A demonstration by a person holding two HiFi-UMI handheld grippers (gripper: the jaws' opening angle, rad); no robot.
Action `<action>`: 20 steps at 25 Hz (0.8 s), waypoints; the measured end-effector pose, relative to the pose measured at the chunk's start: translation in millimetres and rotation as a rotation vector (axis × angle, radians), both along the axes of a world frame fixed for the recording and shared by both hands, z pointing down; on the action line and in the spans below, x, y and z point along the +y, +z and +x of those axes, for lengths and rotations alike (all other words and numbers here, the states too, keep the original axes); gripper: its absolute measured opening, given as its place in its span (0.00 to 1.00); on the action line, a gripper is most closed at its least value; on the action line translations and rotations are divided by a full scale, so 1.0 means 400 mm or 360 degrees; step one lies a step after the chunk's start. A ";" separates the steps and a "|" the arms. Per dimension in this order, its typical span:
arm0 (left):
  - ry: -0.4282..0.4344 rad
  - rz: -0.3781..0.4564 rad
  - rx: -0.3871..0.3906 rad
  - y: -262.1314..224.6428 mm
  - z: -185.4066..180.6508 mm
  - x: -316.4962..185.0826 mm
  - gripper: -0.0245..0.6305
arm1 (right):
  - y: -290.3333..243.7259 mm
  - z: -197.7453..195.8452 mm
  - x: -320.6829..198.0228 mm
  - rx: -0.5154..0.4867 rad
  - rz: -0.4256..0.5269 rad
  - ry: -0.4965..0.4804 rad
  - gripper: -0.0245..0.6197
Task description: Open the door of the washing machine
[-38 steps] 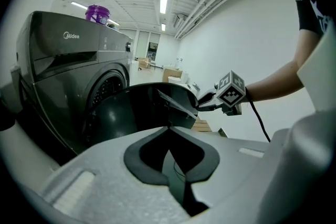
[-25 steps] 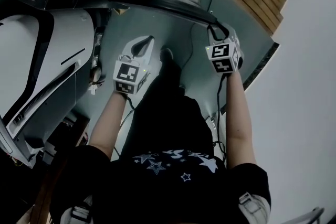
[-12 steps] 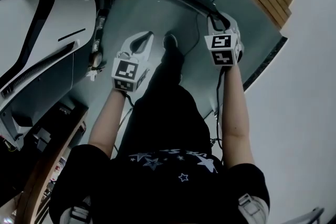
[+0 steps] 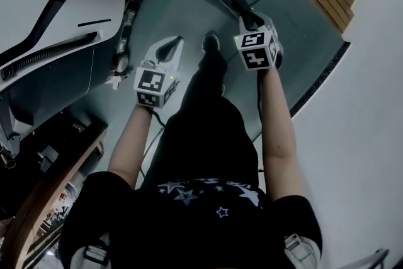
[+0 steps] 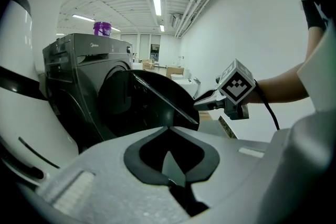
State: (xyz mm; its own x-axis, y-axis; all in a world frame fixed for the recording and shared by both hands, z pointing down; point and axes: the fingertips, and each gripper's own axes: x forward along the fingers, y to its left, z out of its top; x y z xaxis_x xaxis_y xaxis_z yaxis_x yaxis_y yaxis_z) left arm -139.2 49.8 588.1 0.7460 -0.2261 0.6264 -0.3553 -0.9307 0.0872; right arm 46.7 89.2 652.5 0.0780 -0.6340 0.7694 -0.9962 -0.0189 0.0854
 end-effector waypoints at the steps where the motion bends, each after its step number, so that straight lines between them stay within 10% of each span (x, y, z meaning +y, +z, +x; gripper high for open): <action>1: -0.0014 0.0002 0.0002 -0.002 -0.017 0.011 0.05 | 0.001 -0.022 0.006 -0.0013 0.0002 -0.0015 0.16; 20: -0.0135 -0.0042 -0.0088 0.002 -0.274 0.058 0.05 | -0.004 -0.399 0.017 -0.0232 0.0028 -0.0080 0.14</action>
